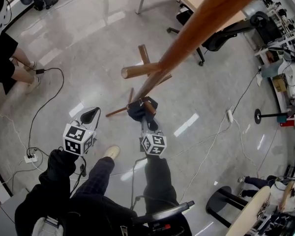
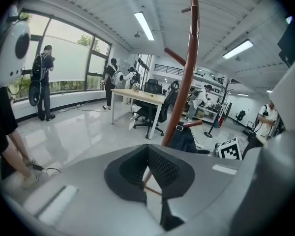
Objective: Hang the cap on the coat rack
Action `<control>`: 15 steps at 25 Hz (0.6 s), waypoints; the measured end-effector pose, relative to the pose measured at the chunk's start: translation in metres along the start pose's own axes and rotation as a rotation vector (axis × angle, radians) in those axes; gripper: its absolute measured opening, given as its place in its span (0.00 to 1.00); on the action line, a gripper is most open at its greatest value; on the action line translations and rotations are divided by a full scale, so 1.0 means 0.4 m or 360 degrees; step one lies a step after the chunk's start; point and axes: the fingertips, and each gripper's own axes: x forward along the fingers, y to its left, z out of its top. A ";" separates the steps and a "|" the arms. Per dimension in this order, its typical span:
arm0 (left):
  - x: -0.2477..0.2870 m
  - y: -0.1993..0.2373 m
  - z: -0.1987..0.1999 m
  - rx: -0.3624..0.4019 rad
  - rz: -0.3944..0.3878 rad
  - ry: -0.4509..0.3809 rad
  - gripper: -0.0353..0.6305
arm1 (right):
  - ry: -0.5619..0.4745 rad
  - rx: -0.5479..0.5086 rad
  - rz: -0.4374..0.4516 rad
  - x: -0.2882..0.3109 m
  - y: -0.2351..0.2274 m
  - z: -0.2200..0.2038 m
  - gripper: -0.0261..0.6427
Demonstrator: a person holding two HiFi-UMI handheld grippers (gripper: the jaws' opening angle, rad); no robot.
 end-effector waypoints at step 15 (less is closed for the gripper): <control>-0.027 -0.020 0.006 0.0010 -0.0029 -0.0014 0.06 | 0.0043 -0.0044 -0.0001 -0.044 0.019 -0.013 0.38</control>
